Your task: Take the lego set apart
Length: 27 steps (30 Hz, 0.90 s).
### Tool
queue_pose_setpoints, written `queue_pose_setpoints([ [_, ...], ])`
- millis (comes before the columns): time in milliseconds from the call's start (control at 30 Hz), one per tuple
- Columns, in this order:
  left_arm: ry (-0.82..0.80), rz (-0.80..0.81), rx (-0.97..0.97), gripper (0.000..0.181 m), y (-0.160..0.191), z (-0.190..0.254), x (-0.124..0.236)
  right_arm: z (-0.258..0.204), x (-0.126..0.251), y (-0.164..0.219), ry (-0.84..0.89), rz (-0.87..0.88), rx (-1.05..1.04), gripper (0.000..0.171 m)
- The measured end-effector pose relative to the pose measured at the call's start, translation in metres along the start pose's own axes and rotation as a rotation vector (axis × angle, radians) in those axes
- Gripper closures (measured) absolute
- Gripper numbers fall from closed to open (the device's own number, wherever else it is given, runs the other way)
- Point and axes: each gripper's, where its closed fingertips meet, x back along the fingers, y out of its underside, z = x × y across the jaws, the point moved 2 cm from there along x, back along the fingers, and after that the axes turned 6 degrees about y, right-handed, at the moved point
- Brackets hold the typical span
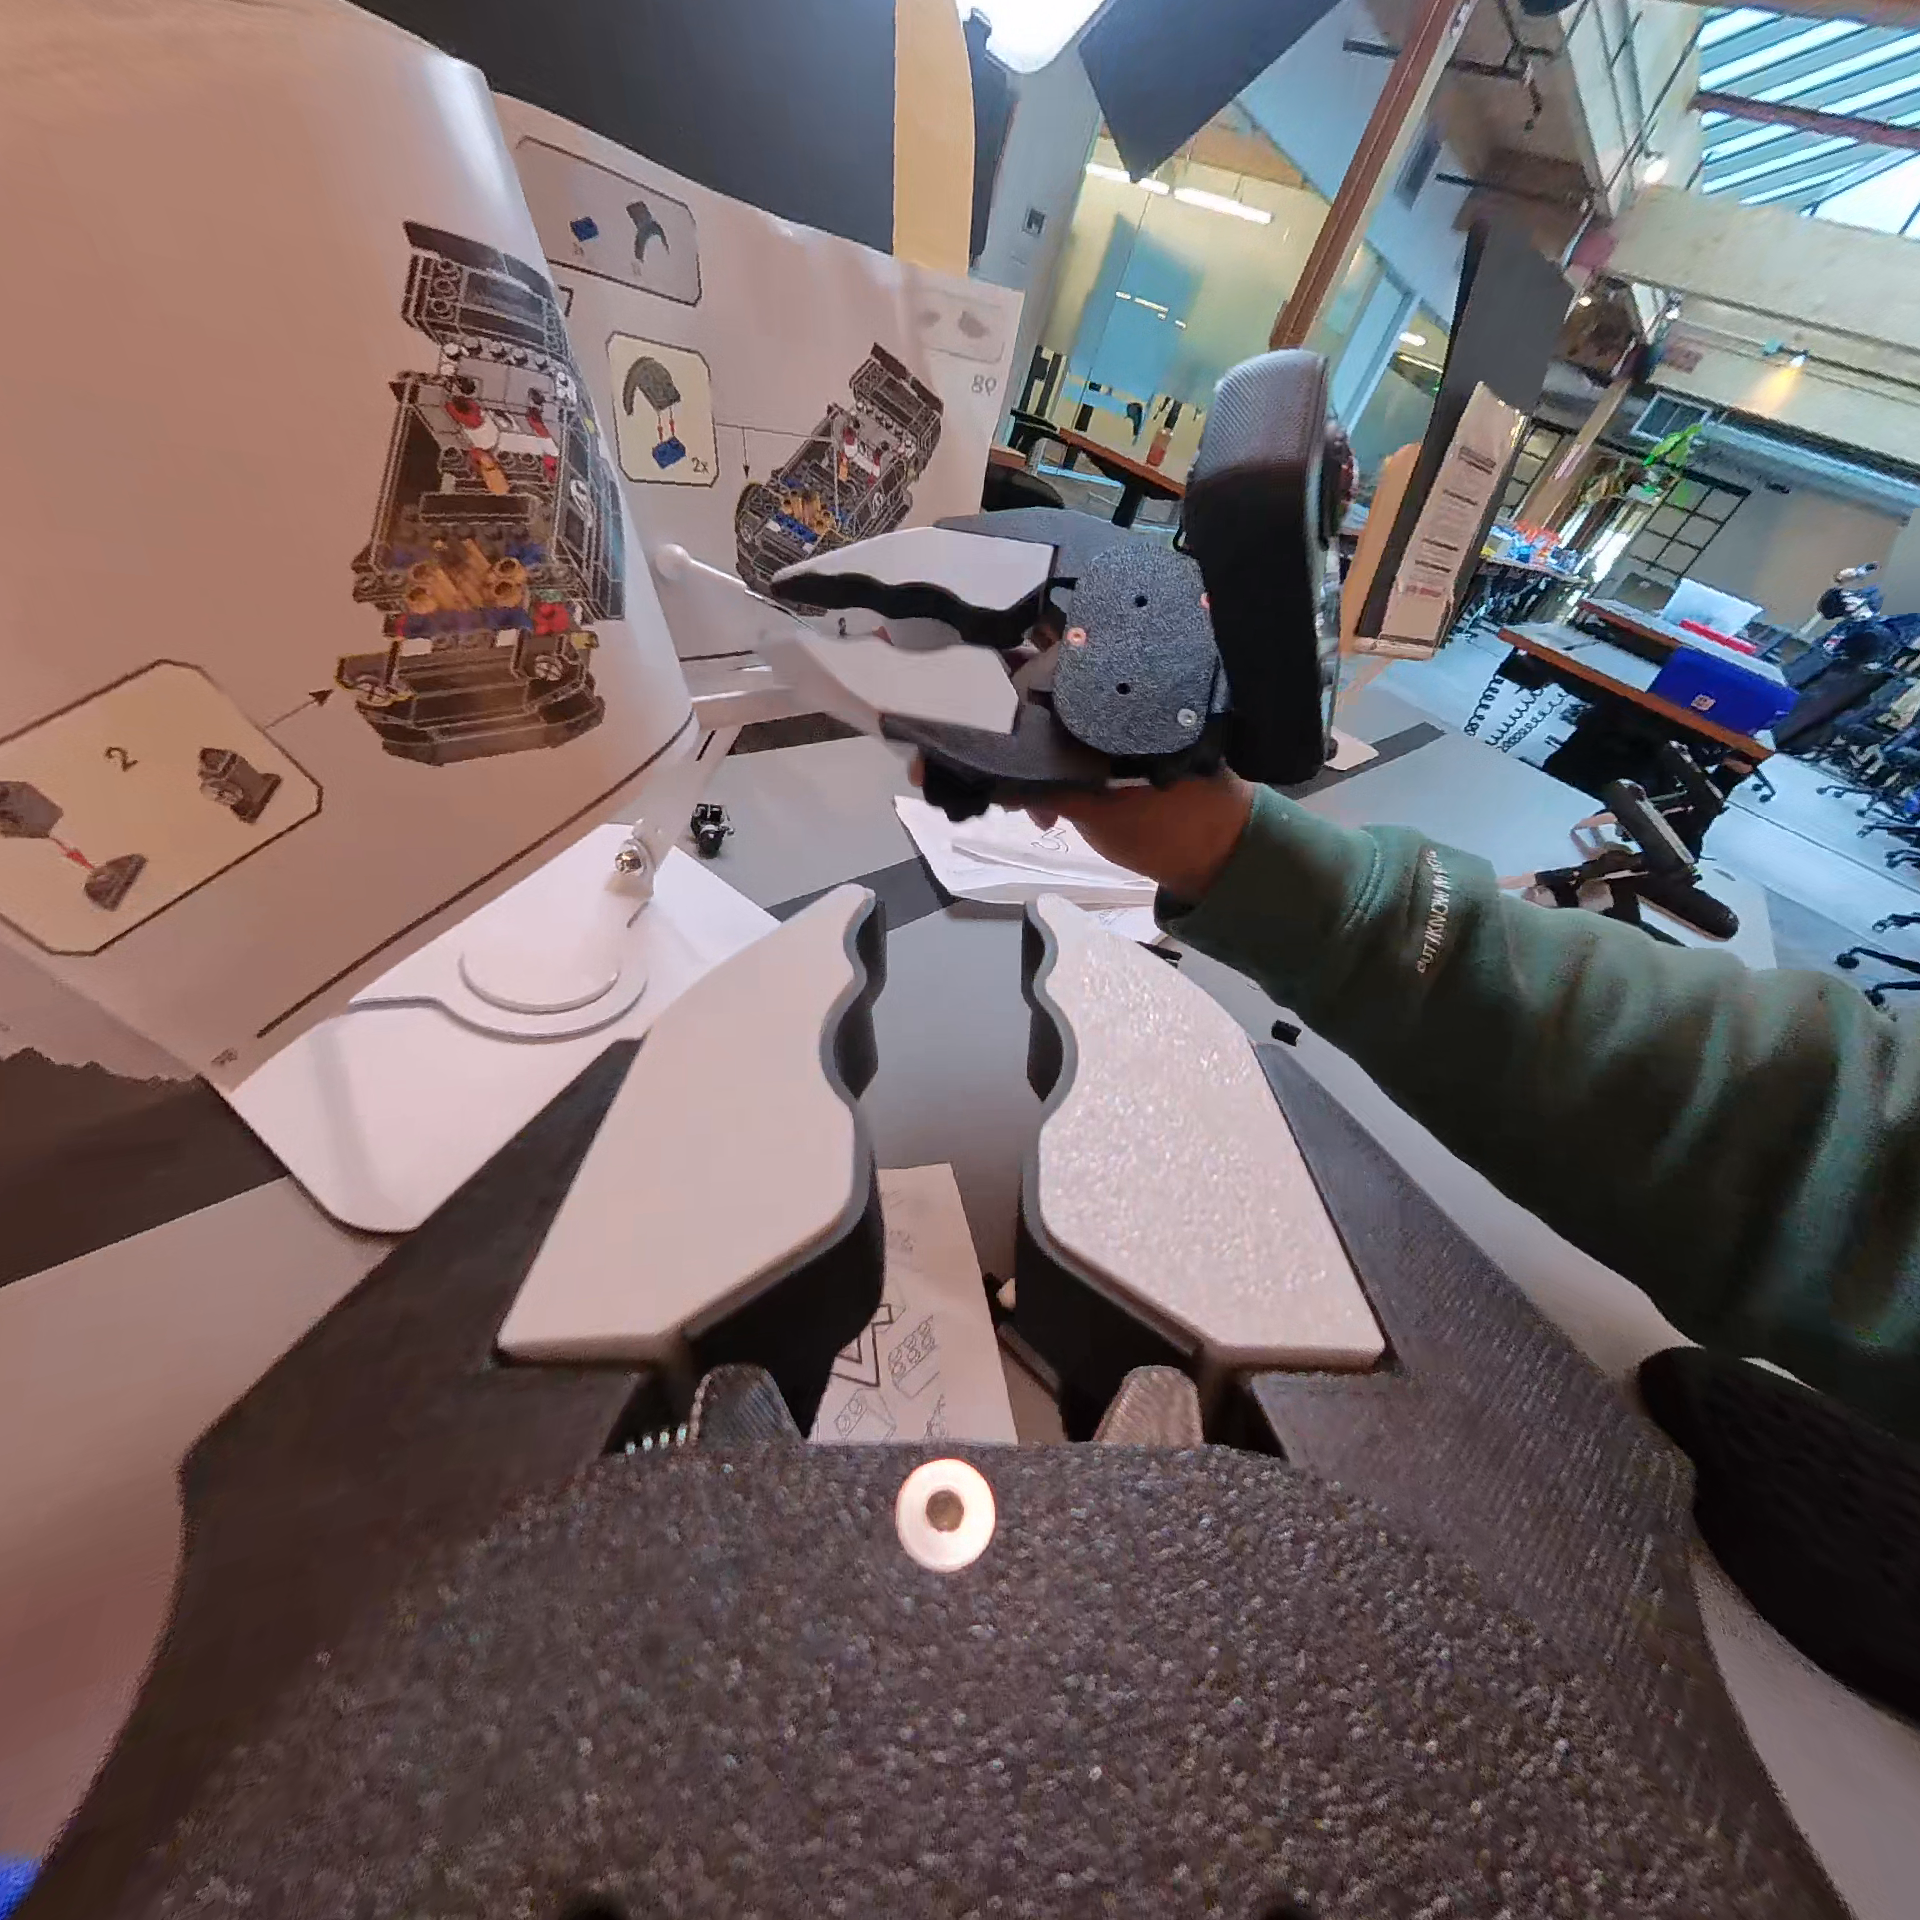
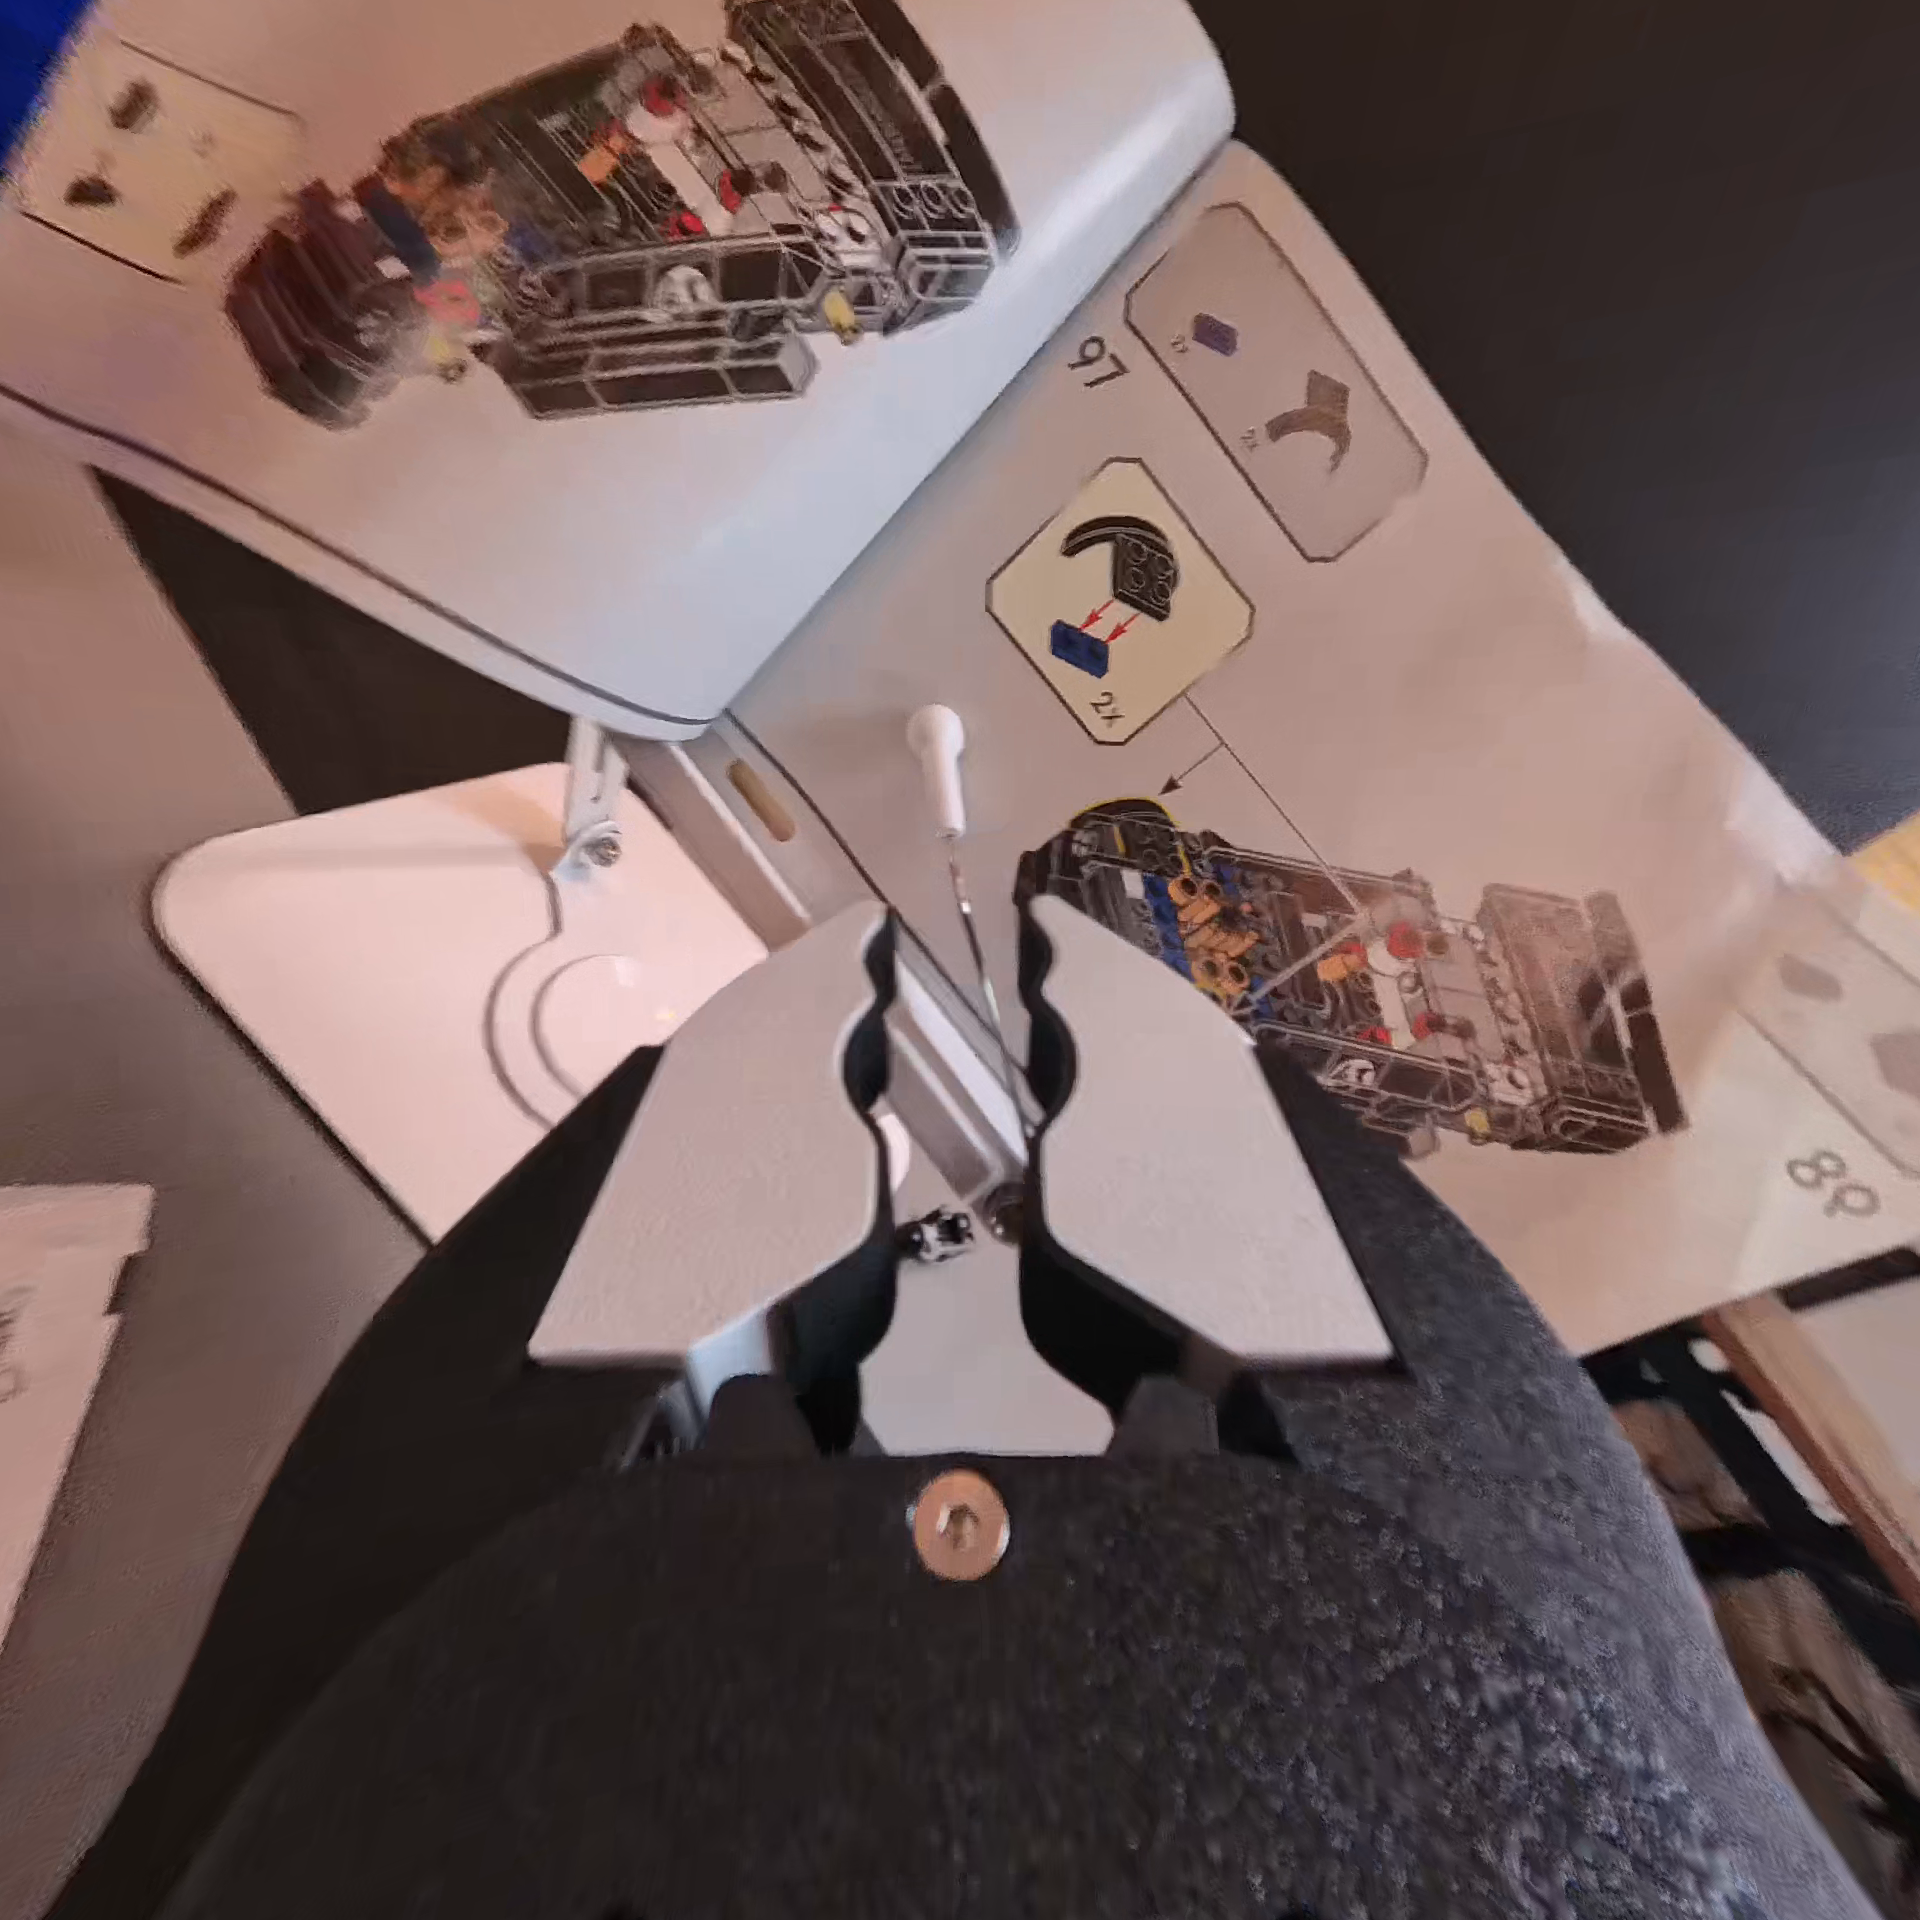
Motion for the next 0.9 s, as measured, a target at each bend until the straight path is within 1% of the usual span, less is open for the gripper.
queue_pose_setpoints([
  [33, -0.006, -0.003, -0.005, 0.157, 0.001, -0.001, 0.003, 0.003, -0.002, 0.000, 0.028, -0.004, 0.005, 0.168],
  [100, -0.030, -0.016, -0.031, 0.157, 0.003, -0.004, 0.011, 0.009, -0.001, -0.001, 0.063, 0.021, -0.040, 0.169],
  [200, -0.074, -0.038, -0.070, 0.158, 0.007, -0.012, 0.023, 0.023, 0.003, 0.000, 0.103, 0.068, -0.190, 0.171],
  [367, -0.067, -0.046, -0.055, 0.158, 0.006, -0.019, 0.024, 0.048, 0.010, 0.013, 0.172, 0.068, -0.402, 0.169],
  [467, -0.083, -0.069, -0.070, 0.157, 0.007, -0.026, 0.019, 0.060, 0.019, 0.031, 0.220, 0.045, -0.545, 0.166],
  [533, -0.127, -0.089, -0.094, 0.156, 0.008, -0.038, 0.016, 0.062, 0.025, 0.045, 0.231, 0.028, -0.648, 0.164],
  [633, -0.167, -0.098, -0.124, 0.156, 0.005, -0.050, 0.015, 0.059, 0.032, 0.062, 0.216, 0.011, -0.782, 0.162],
  [767, -0.181, -0.092, -0.148, 0.156, -0.001, -0.054, 0.017, 0.051, 0.037, 0.074, 0.139, -0.026, -0.952, 0.158],
  [833, -0.182, -0.096, -0.144, 0.155, -0.002, -0.057, 0.019, 0.050, 0.042, 0.073, 0.137, -0.038, -0.948, 0.157],
  [900, -0.184, -0.107, -0.134, 0.154, -0.001, -0.061, 0.022, 0.052, 0.051, 0.068, 0.186, -0.060, -0.881, 0.149],
])
